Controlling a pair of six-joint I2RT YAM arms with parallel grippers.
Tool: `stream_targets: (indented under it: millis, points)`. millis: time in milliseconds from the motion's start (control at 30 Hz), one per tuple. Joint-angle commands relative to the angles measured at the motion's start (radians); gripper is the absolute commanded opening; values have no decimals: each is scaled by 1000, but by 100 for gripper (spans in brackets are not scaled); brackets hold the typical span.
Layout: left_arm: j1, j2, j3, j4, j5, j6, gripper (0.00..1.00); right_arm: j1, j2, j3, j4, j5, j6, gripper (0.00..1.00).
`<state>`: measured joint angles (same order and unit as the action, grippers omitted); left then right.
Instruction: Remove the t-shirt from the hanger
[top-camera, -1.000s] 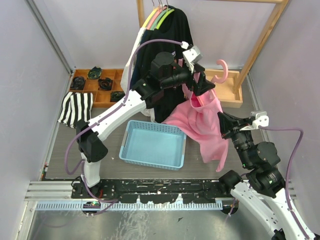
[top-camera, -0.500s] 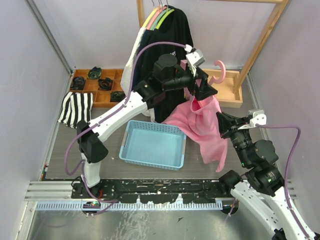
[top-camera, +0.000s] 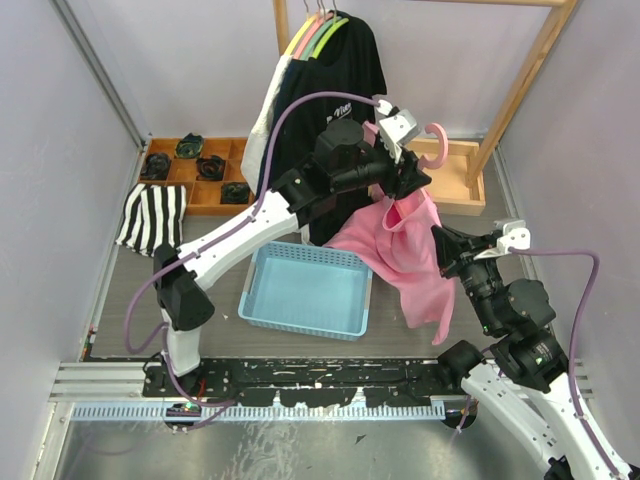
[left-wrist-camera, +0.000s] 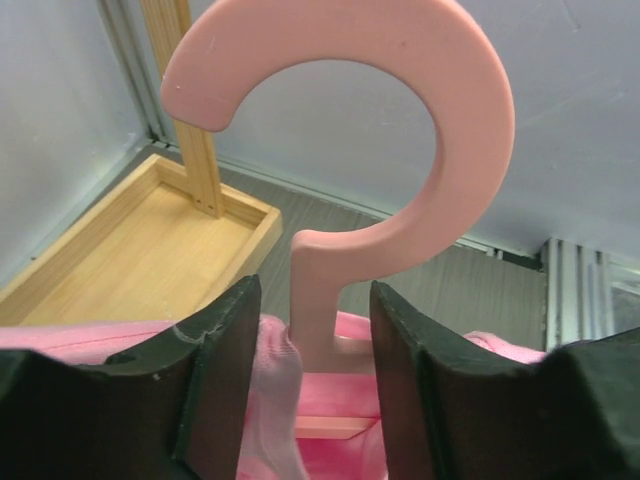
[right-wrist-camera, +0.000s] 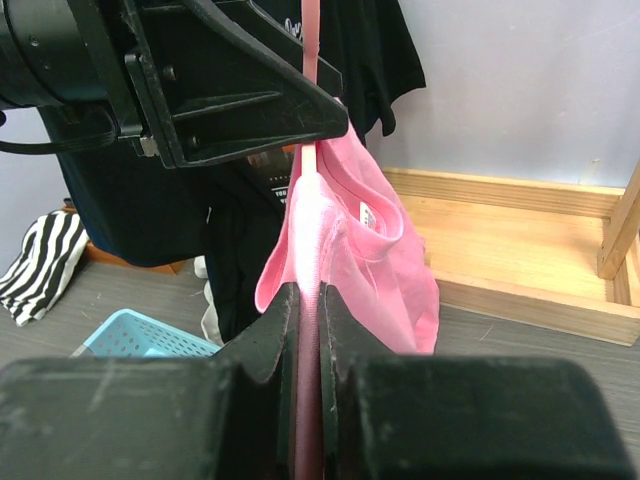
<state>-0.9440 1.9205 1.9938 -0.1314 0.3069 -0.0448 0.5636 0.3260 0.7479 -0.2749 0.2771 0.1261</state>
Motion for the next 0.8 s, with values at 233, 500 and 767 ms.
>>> stream_targets:
  millis: [233,500,767]
  points:
    - [-33,-62,-76,51,-78,30,11,2,-15,73,166,-4,-9,1]
    - [-34,-65,-54,72,-132,52,0,2,17,96,117,7,3,38]
    - [-8,-62,78,-24,-146,152,0,2,53,128,32,2,22,64]
